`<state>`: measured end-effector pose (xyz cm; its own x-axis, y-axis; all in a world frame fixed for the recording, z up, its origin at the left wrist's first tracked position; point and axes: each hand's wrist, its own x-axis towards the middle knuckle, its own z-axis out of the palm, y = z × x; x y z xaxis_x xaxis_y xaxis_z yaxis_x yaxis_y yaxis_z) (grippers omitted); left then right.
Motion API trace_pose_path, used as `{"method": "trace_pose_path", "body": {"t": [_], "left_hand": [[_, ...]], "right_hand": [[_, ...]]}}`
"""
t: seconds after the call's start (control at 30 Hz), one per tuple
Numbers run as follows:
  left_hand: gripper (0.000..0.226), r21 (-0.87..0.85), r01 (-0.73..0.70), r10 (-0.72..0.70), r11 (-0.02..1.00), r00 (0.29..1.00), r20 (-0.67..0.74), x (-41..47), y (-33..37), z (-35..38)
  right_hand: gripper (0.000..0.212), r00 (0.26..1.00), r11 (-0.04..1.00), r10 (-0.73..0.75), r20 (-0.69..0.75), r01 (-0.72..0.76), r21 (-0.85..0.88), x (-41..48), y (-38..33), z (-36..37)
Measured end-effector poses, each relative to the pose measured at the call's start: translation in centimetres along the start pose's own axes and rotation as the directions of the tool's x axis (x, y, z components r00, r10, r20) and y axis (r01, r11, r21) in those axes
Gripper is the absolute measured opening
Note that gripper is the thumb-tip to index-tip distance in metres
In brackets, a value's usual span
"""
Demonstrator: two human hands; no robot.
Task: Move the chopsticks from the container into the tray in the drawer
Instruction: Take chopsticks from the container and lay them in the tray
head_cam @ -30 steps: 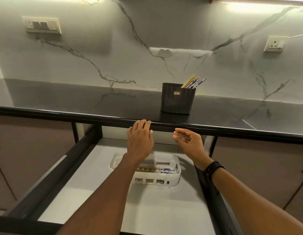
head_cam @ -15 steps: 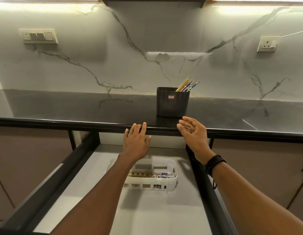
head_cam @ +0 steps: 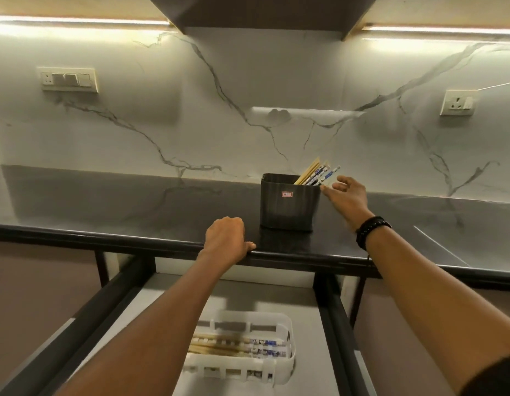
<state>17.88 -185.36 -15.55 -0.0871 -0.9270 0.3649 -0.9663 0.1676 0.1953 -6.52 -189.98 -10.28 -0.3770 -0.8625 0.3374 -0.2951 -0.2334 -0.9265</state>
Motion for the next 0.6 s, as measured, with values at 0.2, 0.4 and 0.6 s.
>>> {"method": "trace_pose_path", "body": {"t": [0.2, 0.4, 0.6], "left_hand": [[0.034, 0.14, -0.039, 0.025, 0.989, 0.995, 0.098, 3.0, 0.8, -0.5], [0.04, 0.173, -0.057, 0.031, 0.983, 0.988, 0.149, 4.6, 1.0, 0.0], [0.038, 0.165, -0.078, 0.048, 0.983, 0.983, 0.175, 4.8, 0.9, 0.1]], "right_hand": [[0.059, 0.998, 0.998, 0.056, -0.034, -0.055, 0.028, 5.4, 0.3, 1.6], [0.042, 0.976, 0.954, -0.205, -0.07, 0.183, -0.238, 7.1, -0.9, 2.8], [0.043, 0.993, 0.967, -0.091, 0.078, 0.107, -0.229, 11.0, -1.4, 3.3]]}}
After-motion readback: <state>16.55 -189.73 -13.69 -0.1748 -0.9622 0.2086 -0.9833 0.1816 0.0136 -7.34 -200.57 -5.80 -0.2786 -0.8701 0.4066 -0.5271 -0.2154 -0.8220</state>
